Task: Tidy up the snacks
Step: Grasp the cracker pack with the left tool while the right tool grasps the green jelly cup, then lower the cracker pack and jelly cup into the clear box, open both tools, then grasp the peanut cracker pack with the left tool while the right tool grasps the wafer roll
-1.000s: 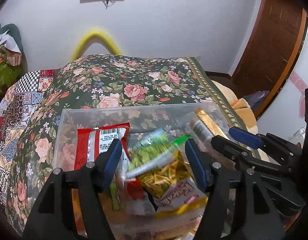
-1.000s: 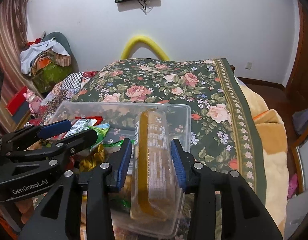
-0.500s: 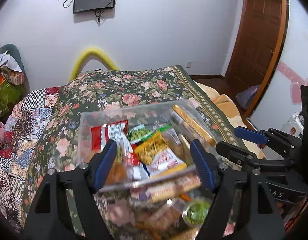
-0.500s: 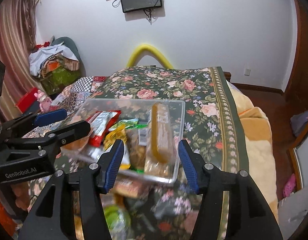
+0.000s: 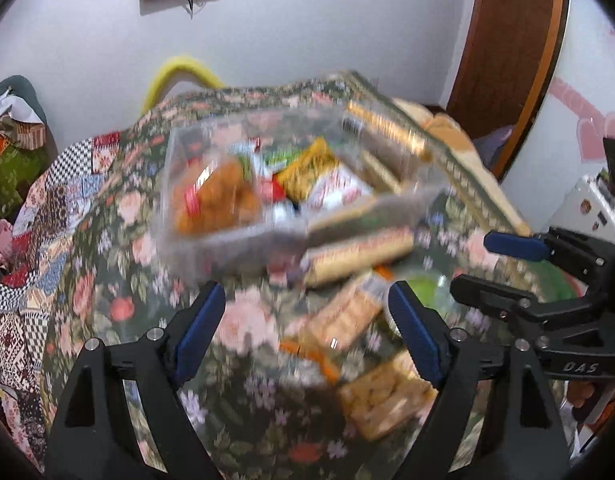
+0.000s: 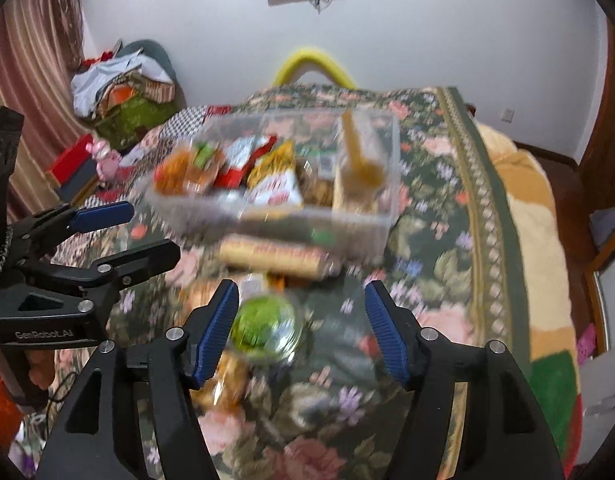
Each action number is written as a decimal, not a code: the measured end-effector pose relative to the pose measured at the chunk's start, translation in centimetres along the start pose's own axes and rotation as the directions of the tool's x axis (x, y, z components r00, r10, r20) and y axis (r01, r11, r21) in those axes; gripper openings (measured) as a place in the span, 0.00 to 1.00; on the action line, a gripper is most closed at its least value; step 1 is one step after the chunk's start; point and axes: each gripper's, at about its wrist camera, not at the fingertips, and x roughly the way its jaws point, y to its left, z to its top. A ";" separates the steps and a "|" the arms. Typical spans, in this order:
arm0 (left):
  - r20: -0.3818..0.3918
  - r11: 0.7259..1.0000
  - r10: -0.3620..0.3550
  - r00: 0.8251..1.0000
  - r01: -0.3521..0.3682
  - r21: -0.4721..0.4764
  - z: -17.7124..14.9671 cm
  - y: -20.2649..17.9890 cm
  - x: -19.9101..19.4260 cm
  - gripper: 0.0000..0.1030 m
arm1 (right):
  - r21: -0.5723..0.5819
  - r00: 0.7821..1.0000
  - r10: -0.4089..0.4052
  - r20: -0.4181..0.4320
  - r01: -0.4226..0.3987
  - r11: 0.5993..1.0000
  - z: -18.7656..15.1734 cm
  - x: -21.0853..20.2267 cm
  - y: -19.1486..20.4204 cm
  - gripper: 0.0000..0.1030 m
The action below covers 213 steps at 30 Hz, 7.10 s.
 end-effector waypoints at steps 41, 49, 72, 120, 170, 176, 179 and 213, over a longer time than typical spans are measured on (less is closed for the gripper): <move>-0.143 0.989 -0.138 0.980 0.143 0.028 -0.7 -1.6 8.3 0.71 | 0.093 0.998 -0.003 -0.055 0.008 0.996 -2.5 2.3 -2.4 0.52; -0.138 0.983 -0.179 0.974 0.184 0.022 -2.2 -0.8 5.8 0.33 | 0.086 0.999 0.000 -0.043 0.003 0.996 -2.3 1.7 -1.8 0.52; 0.135 0.996 -0.082 0.987 0.084 -0.009 2.0 0.9 -4.4 0.33 | 0.013 0.993 -0.005 0.119 0.003 1.000 2.9 -2.2 0.8 0.52; 0.121 0.981 0.001 0.993 0.022 -0.190 11.9 6.6 6.4 0.37 | -0.008 0.992 -0.037 0.123 0.039 0.999 12.8 6.4 -0.3 0.53; -0.152 0.987 -0.158 0.976 0.159 -0.007 -5.5 -3.3 2.9 0.70 | 0.057 0.998 -0.045 -0.046 0.048 0.997 -4.4 -2.8 -1.5 0.63; -0.154 0.984 -0.177 0.972 0.178 -0.005 -4.0 -4.2 4.3 0.83 | 0.070 0.997 -0.054 -0.051 0.058 0.996 -4.0 -1.8 -1.7 0.62; -0.143 0.982 -0.189 0.972 0.188 -0.017 -3.5 -4.9 4.8 0.89 | 0.089 0.997 -0.057 -0.045 0.061 0.994 -3.8 -1.8 -2.2 0.63; -0.021 0.977 -0.028 0.999 0.023 -0.214 -6.9 6.6 0.1 0.75 | -0.013 0.993 -0.022 -0.114 0.021 1.000 1.0 6.6 1.7 0.53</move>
